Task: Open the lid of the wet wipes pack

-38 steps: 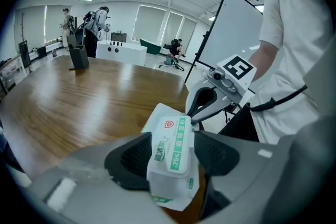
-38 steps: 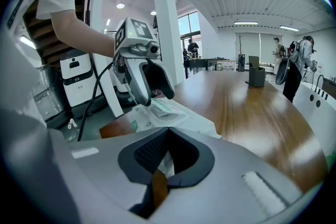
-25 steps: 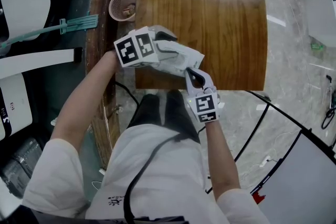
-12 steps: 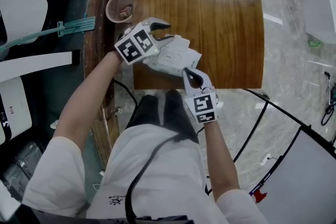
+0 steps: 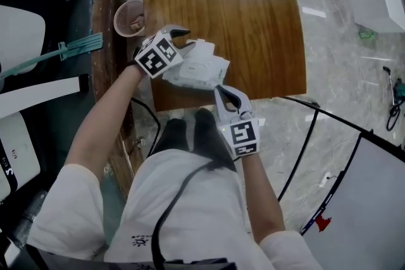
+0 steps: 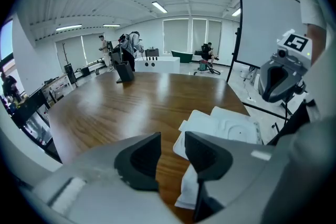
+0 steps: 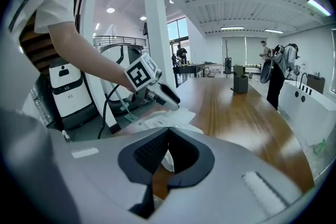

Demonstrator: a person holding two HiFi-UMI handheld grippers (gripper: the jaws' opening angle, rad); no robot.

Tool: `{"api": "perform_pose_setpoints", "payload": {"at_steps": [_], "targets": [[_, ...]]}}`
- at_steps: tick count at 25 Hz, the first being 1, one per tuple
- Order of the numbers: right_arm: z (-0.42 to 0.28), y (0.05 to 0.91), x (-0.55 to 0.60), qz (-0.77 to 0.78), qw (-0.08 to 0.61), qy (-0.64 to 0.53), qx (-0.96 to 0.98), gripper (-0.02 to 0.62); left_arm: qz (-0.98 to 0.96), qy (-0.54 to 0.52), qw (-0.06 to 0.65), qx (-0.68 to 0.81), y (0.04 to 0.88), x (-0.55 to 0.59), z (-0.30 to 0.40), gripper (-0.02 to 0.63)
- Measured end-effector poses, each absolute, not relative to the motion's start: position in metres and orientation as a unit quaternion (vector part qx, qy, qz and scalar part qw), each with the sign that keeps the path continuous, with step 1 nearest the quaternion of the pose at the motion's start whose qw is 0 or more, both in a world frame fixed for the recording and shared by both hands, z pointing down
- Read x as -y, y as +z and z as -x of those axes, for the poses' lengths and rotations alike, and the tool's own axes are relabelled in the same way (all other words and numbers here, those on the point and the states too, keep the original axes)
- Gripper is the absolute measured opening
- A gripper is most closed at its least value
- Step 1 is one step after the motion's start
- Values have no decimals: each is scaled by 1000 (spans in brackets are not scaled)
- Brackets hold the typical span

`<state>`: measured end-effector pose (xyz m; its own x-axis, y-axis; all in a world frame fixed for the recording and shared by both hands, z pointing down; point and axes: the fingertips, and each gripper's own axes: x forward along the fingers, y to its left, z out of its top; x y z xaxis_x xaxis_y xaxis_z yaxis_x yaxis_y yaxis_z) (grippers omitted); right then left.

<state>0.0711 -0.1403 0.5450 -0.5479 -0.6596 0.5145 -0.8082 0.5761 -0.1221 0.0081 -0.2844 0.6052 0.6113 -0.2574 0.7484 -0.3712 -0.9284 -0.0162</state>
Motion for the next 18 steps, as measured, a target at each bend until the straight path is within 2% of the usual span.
{"api": "perform_pose_setpoints", "payload": {"at_steps": [7,15,18], "targets": [[-83,514,127,-469,189,168,846,8,-895,403,51,185,605,277,-12,170],[-80,473,109,-504,152,143,838,8,-919,326,31,221,531,259,-3,179],[-73,454,103,-509,142,128,839,9,-928,280,43,240,498,241,7,163]]}}
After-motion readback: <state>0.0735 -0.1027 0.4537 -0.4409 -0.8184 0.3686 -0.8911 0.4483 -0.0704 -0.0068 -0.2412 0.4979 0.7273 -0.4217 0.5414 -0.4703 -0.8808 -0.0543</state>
